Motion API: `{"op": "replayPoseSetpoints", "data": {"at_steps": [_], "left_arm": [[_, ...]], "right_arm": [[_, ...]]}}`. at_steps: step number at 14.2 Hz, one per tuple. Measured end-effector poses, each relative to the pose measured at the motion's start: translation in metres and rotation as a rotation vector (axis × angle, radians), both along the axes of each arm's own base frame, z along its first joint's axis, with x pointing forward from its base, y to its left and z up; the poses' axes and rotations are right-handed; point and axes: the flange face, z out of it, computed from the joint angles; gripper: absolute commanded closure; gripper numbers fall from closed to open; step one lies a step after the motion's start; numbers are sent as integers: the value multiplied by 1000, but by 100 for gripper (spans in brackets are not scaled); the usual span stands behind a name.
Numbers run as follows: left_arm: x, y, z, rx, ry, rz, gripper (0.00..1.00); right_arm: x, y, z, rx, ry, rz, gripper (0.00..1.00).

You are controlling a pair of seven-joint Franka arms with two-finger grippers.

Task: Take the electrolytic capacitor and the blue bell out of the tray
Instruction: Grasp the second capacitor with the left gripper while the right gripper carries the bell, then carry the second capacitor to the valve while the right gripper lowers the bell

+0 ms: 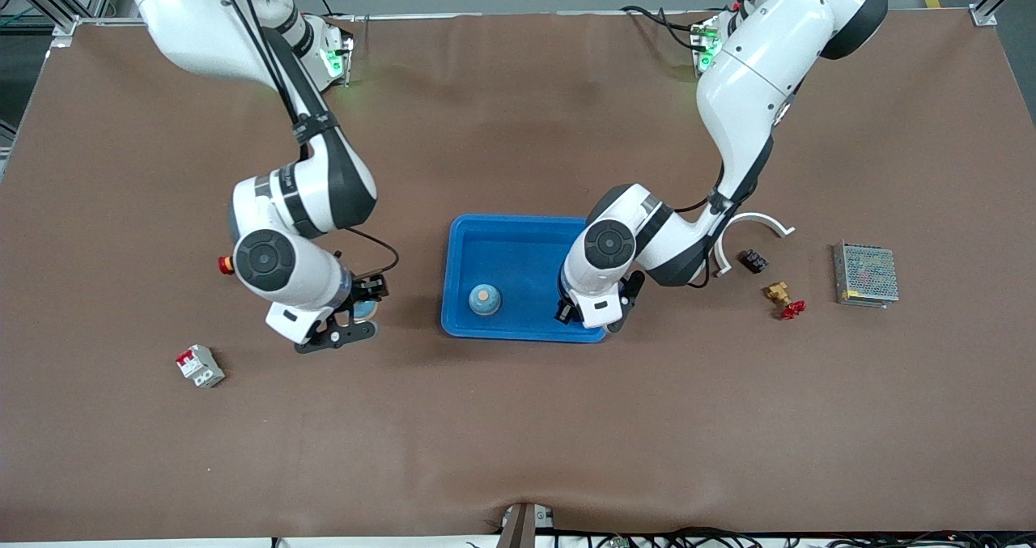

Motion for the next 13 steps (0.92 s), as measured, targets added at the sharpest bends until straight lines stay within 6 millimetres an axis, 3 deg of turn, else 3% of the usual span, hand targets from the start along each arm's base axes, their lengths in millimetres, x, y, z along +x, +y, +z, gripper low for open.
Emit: {"op": "replayPoseSetpoints", "data": {"at_steps": [1,3,6,8,10,13], "left_arm": [[1,0,-1,-2,-4,1,67],[2,2,0,-2,-9,2,100],[8,1,6,-11,-25,6,100],[17,2,27,-21,-54,14,100],[30,16,63,1,-64,12,100],[54,60,129,36,-93,-30,100]], "right_arm": [[3,-10,0,4,1,17,47],[11,-34,0,13,1,58,47],[19,-65,0,24,-1,100,47],[22,-75,-1,29,-2,127,47],[25,-87,-4,34,-3,157,47],[33,-118,-11,27,-16,203,47]]}}
